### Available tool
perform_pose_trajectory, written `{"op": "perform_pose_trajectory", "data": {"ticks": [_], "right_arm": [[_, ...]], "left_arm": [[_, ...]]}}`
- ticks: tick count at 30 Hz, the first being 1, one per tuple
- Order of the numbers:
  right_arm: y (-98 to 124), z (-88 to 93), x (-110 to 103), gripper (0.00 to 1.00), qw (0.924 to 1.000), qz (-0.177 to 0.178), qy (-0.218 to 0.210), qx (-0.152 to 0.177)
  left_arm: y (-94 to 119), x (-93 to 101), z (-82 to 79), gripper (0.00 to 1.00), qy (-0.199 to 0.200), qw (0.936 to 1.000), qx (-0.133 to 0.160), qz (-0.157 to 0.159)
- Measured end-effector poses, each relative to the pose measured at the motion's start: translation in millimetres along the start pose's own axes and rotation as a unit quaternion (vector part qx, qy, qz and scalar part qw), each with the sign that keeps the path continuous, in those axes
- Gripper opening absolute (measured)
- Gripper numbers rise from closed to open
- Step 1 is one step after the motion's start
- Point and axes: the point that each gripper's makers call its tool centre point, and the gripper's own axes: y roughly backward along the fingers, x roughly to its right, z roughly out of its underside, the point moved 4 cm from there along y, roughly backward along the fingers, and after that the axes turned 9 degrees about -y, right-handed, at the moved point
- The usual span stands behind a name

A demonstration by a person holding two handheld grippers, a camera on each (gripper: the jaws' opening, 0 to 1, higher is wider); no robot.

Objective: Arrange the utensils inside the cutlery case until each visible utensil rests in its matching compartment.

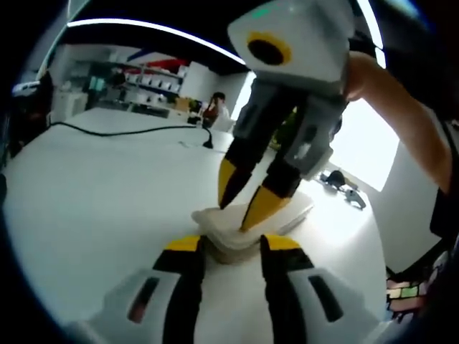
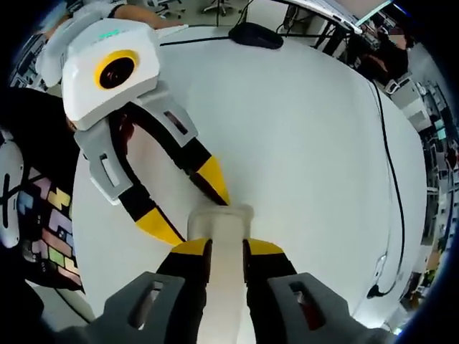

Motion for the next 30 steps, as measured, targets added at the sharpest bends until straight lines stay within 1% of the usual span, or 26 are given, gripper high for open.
{"op": "perform_pose_trajectory", "data": {"ticks": [2,5,6,8,11,14,17,19,20,21,23,25,27,28,30], "right_arm": [[-1.8,2.7,-0.1,0.18,0.9999,0.006,0.008,0.008],[-1.0,4.9,6.5,0.18,0.9998,0.005,0.001,0.019],[-1.9,4.9,5.5,0.18,0.9998,0.005,0.001,0.02],[-2.3,4.9,4.4,0.18,0.9999,0.002,0.002,0.015],[-2.5,4.5,2.7,0.18,0.9999,0.012,0.008,0.005],[-2.2,3.4,3.5,0.17,0.9999,0.015,0.004,-0.006],[-1.5,4.0,0.8,0.13,0.9997,0.016,-0.006,-0.017],[-0.8,5.3,0.2,0.12,0.9997,0.013,-0.012,-0.015],[0.7,7.0,1.4,0.13,0.9998,0.012,-0.015,-0.004],[3.3,11.1,2.1,0.16,0.9998,0.011,-0.014,-0.003],[9.6,21.8,4.8,0.16,0.9999,0.008,-0.015,-0.002],[18.0,35.2,11.1,0.16,0.9995,0.016,-0.027,0.003],[25.6,54.0,17.8,0.17,0.999,0.03,-0.034,-0.007],[27.8,60.5,20.0,0.17,0.9987,0.034,-0.037,-0.01],[33.7,83.4,24.7,0.17,0.9978,0.039,-0.051,-0.018]], "left_arm": [[-0.3,-0.4,-0.2,0.33,-0.001,1.0,0.0,0.001],[-0.8,-1.2,-0.6,0.33,-0.001,1.0,-0.001,0.001],[-1.0,-1.4,-0.7,0.33,-0.001,1.0,-0.001,0.001],[-1.5,-2.0,-1.0,0.33,-0.001,1.0,0.0,0.0],[-2.1,-2.6,-1.3,0.33,-0.002,1.0,0.0,0.0],[-2.8,-3.0,-1.7,0.33,-0.002,1.0,0.0,0.0],[-3.4,-3.3,-2.1,0.33,-0.002,1.0,-0.001,0.0],[-3.9,-3.6,-2.6,0.33,-0.002,1.0,-0.003,0.001],[-3.9,-3.5,-2.6,0.33,-0.002,1.0,-0.003,0.001],[-4.0,-3.5,-2.7,0.33,-0.002,1.0,-0.004,0.001],[-4.0,-3.3,-2.9,0.33,-0.001,1.0,-0.005,0.0],[-4.3,-2.9,-3.3,0.33,-0.005,1.0,-0.005,-0.001],[-4.5,-3.0,-3.2,0.33,-0.004,1.0,-0.005,-0.001],[-4.6,-2.8,-3.0,0.33,-0.003,1.0,-0.005,-0.001],[-4.9,-2.6,-2.8,0.33,0.0,1.0,-0.005,-0.001]]}}
